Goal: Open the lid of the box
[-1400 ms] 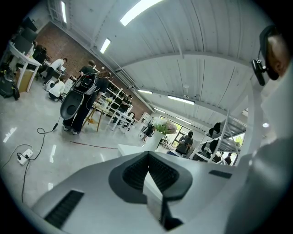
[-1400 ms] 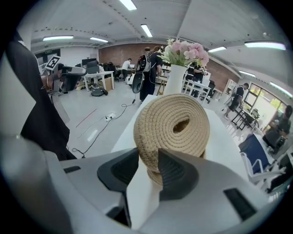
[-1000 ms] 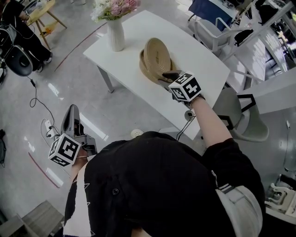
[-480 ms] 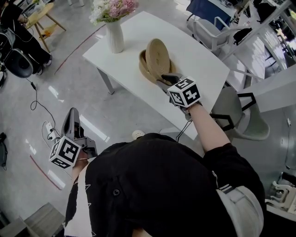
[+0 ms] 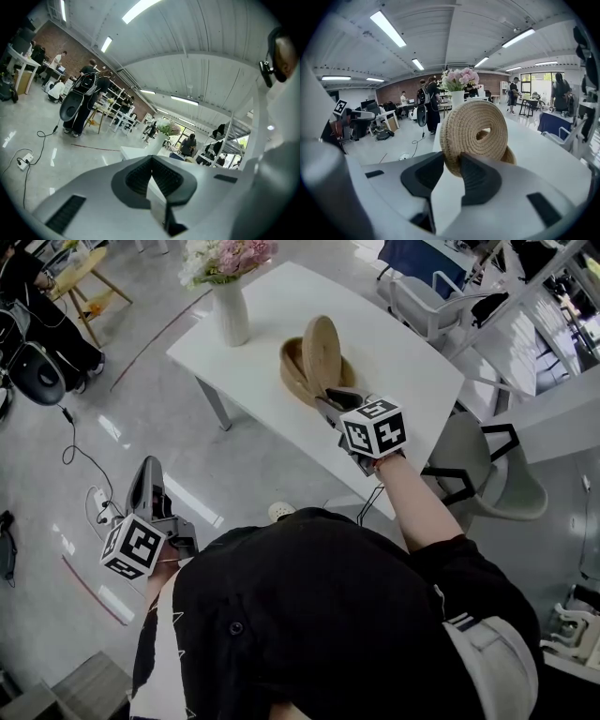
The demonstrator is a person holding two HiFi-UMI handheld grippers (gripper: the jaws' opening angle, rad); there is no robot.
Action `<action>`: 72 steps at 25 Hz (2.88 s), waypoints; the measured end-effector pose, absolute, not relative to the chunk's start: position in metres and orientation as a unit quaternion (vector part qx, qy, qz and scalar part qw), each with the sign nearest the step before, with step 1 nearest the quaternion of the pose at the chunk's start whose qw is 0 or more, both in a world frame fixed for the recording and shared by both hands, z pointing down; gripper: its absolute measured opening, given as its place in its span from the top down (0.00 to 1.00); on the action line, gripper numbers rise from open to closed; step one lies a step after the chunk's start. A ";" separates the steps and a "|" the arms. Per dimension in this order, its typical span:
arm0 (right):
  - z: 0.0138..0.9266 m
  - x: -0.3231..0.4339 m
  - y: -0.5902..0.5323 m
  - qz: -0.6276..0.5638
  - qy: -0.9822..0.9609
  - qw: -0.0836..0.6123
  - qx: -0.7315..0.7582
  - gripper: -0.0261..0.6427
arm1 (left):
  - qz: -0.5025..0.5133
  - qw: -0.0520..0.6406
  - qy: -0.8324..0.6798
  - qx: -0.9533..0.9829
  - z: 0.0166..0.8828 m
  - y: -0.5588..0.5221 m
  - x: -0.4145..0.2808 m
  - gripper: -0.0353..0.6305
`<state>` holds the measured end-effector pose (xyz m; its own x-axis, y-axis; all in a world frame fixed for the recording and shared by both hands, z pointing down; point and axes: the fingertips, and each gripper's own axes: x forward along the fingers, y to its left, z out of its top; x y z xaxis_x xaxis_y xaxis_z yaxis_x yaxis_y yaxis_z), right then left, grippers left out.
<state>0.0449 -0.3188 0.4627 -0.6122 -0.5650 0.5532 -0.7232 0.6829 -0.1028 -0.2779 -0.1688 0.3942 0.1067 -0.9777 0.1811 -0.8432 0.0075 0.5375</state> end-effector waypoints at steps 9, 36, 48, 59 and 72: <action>0.451 0.046 -0.314 0.174 -0.881 0.213 0.384 0.81 | -0.123 0.271 -0.649 0.700 0.392 -0.170 -0.272 0.93; 0.422 0.057 -0.304 0.219 -0.876 0.111 0.416 0.83 | -0.128 0.280 -0.637 0.707 0.399 -0.159 -0.263 0.93; 0.404 0.053 -0.287 0.212 -0.878 0.090 0.419 0.83 | -0.136 0.277 -0.638 0.706 0.396 -0.139 -0.266 0.93; 0.390 0.051 -0.266 0.210 -0.883 0.067 0.414 0.83 | -0.146 0.267 -0.641 0.705 0.392 -0.118 -0.266 0.93; 0.386 0.033 -0.231 0.219 -0.885 0.041 0.408 0.83 | -0.146 0.269 -0.636 0.709 0.398 -0.091 -0.268 0.93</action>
<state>0.0330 -0.2309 0.3860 -0.6639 -0.7043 0.2516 -0.7404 0.5714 -0.3542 -0.2679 -0.0906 0.3977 0.1490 -0.9795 0.1352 -0.8224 -0.0468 0.5670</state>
